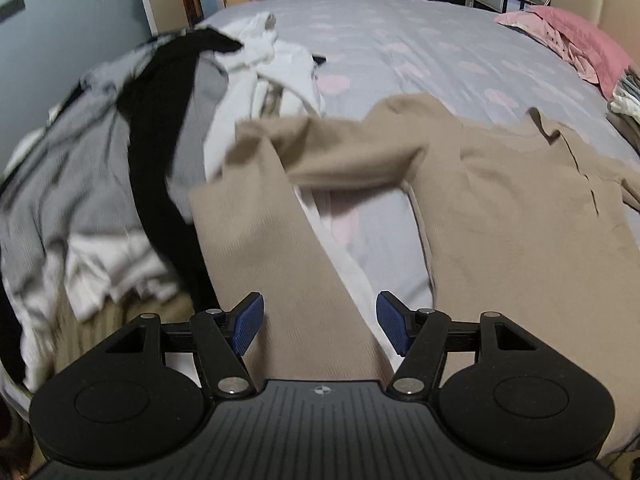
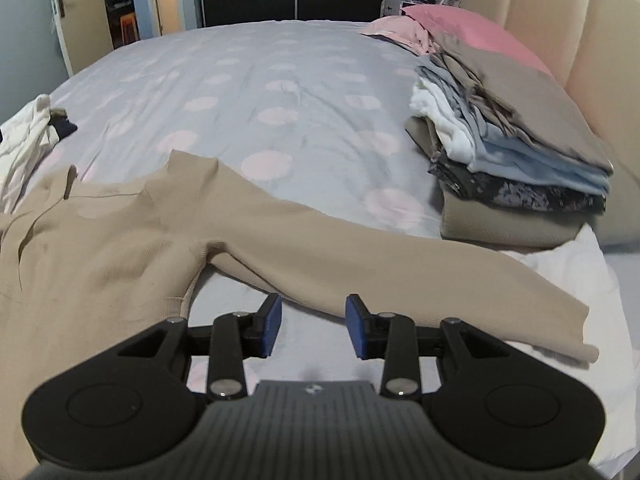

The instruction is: Fold clothes

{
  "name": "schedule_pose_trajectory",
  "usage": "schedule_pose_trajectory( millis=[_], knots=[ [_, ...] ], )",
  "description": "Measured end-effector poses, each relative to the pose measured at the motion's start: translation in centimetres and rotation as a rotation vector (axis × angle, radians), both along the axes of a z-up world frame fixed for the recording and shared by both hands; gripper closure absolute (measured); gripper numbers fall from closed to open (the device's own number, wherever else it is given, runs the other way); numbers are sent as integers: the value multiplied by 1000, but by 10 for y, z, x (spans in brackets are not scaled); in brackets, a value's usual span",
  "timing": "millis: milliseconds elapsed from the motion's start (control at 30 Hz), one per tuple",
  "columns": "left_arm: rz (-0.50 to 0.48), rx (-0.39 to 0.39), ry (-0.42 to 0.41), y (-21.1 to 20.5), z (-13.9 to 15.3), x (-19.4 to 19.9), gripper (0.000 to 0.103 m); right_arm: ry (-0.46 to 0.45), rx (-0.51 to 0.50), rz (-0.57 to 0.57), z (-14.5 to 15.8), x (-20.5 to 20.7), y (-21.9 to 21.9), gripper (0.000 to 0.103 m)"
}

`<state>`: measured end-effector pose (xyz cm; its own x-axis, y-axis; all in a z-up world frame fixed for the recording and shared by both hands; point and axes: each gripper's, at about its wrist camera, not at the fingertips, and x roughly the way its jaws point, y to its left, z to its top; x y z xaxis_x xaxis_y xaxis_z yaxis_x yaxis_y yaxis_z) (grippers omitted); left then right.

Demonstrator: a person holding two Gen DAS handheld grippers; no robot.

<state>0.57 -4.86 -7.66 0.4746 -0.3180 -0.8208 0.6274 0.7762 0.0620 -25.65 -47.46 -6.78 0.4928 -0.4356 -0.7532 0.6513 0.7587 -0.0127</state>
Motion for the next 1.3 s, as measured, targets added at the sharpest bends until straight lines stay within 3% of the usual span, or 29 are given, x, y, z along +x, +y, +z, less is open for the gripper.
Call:
schedule_pose_trajectory(
  millis=[133,167,200,300,600,700,800,933,1033,1100,1133,1233,1300],
  knots=[
    [-4,49,17,-4,-15,-3,44,-4,10,-14,2,4,-2,64],
    [-7,62,17,-5,-18,-2,59,-4,12,-14,2,5,-2,65],
    [4,74,25,-4,-20,1,80,-4,12,-11,2,7,-1,64],
    [54,15,71,8,-10,9,100,-2,2,2,2,11,2,65],
    [113,-167,42,42,65,32,101,19,22,-49,-4,0,-5,64],
    [121,-154,-27,52,102,52,101,27,28,-69,-6,-2,-9,64],
    [139,-85,-119,58,135,75,102,33,28,-64,-7,0,-9,64],
    [183,-6,-179,69,168,118,103,40,18,-51,-7,3,-7,64],
    [215,42,-190,75,174,145,103,41,11,-56,-6,4,-7,64],
    [222,49,-136,76,166,164,101,41,9,-61,-6,3,-8,64],
    [225,64,-112,76,158,171,98,42,9,-63,-6,3,-9,64],
    [295,120,-144,82,140,178,85,48,11,-75,-8,0,-11,64],
    [307,91,-125,90,134,178,75,52,13,-83,-10,-2,-12,64]
  ],
)
